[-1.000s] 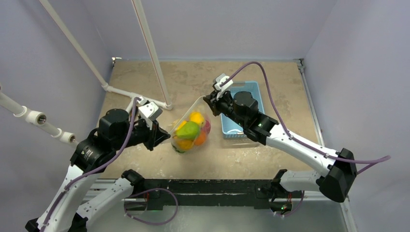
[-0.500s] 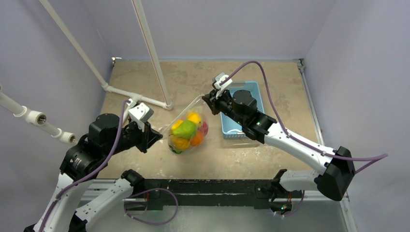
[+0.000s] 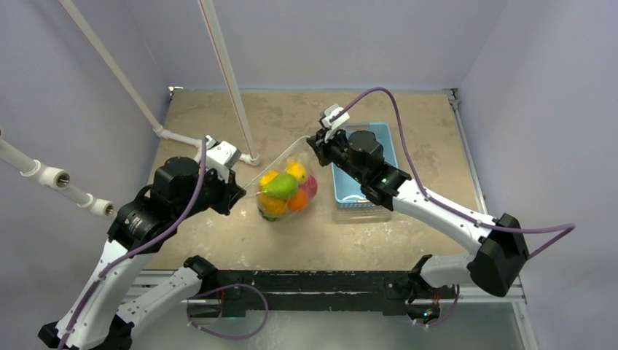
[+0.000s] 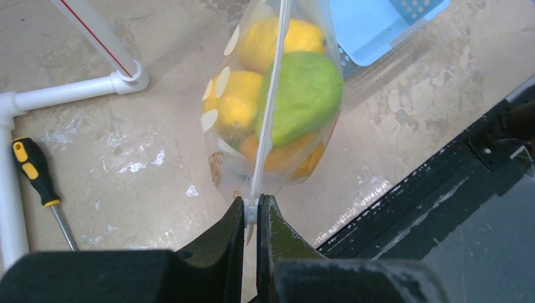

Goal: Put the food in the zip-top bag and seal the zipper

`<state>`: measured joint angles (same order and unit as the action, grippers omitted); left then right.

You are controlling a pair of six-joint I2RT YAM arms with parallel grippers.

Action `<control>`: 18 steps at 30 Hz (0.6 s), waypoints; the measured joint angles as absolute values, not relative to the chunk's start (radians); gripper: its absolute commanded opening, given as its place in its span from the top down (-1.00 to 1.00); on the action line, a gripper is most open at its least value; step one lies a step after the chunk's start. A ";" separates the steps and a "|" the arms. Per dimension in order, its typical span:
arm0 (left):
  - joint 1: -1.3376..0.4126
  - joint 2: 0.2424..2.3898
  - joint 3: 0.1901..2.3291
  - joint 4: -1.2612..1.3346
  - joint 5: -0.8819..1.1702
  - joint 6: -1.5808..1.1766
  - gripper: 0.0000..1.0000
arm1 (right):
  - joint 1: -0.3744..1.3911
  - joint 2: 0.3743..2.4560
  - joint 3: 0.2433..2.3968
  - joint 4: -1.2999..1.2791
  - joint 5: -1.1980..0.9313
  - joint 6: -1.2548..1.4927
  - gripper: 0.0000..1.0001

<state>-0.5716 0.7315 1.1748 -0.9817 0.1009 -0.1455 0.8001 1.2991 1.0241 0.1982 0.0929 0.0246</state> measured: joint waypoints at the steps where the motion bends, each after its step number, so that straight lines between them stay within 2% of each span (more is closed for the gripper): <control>1: -0.572 0.742 1.172 -0.973 0.088 -0.146 1.00 | 0.795 1.314 1.029 0.203 0.095 0.023 1.00; 11: -0.572 0.836 1.102 -0.823 -0.146 -0.138 1.00 | 0.744 1.446 1.062 0.296 0.094 -0.006 1.00; 18: -0.572 0.826 1.005 -0.701 -0.242 -0.138 1.00 | 0.737 1.445 1.003 0.419 0.049 -0.012 1.00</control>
<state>-0.5716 0.8265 1.0050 -0.7013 -0.2417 -0.1379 0.7372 1.4452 1.0027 0.4191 0.0486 -0.0116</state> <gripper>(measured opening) 0.056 0.008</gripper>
